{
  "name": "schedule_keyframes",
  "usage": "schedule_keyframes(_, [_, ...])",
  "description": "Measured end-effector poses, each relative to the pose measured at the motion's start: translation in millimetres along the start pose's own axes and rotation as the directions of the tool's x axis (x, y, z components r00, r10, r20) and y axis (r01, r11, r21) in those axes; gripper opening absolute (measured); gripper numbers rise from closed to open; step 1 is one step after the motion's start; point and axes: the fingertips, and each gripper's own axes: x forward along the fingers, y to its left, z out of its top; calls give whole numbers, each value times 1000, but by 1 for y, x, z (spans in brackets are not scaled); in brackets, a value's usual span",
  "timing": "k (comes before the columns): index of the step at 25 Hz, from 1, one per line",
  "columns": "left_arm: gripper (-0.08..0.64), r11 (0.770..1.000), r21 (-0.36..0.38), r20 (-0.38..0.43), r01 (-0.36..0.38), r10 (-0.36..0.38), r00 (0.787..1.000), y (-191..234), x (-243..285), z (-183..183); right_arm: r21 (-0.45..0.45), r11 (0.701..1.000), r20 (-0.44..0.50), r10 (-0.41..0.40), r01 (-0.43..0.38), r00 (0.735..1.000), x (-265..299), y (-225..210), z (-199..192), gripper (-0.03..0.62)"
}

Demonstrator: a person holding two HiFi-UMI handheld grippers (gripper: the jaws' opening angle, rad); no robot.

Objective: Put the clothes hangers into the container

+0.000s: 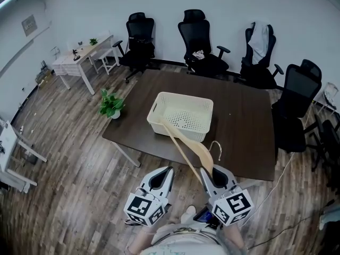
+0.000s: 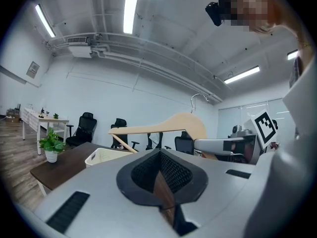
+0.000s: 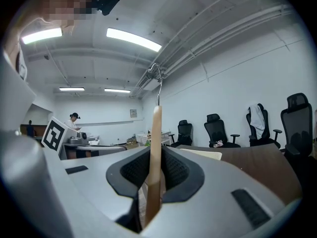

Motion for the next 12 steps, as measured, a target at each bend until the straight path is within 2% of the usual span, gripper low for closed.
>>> schedule_keyframes(12, [11,1000,-15,-1,-26,26,1000,-13,26,-9,17,1000,9,4,-4,1000,-1,-36,1,60])
